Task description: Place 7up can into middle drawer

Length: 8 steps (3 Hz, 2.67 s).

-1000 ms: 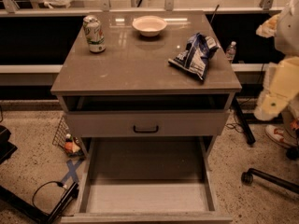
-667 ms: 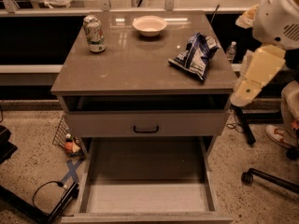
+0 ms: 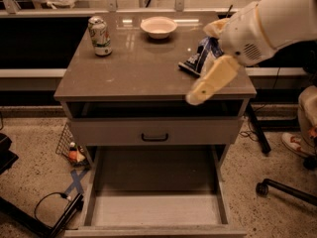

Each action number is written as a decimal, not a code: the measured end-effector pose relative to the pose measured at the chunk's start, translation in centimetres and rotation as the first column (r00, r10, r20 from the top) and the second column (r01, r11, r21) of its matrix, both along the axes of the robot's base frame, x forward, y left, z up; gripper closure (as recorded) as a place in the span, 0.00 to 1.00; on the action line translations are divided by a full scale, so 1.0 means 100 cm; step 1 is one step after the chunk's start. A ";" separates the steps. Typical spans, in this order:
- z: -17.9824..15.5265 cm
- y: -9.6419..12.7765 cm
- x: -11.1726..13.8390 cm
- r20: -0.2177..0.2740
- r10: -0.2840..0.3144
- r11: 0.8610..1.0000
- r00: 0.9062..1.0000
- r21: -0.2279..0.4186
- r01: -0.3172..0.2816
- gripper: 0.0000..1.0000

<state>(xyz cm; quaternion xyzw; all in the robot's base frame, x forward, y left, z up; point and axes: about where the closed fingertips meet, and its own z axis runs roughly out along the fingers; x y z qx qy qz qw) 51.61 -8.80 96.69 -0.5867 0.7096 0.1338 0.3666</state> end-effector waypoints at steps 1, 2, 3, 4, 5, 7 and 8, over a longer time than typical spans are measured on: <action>-0.011 0.052 0.002 0.019 0.018 0.977 1.000 0.212 -0.021 0.00; -0.011 0.082 0.019 0.036 -0.054 0.945 0.998 0.325 0.040 0.00; 0.000 0.081 0.040 0.045 -0.155 0.916 0.987 0.381 0.127 0.00; 0.000 0.082 0.040 0.049 -0.155 0.916 0.987 0.381 0.125 0.00; -0.003 0.086 0.051 0.059 -0.175 0.906 0.983 0.400 0.137 0.00; -0.005 0.121 0.179 0.118 -0.316 0.821 0.941 0.532 0.209 0.00; -0.006 0.156 0.228 0.118 -0.302 0.794 0.946 0.580 0.181 0.00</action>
Offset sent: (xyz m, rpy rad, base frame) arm 0.1207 0.0720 0.0236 0.6281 -0.1643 -0.5370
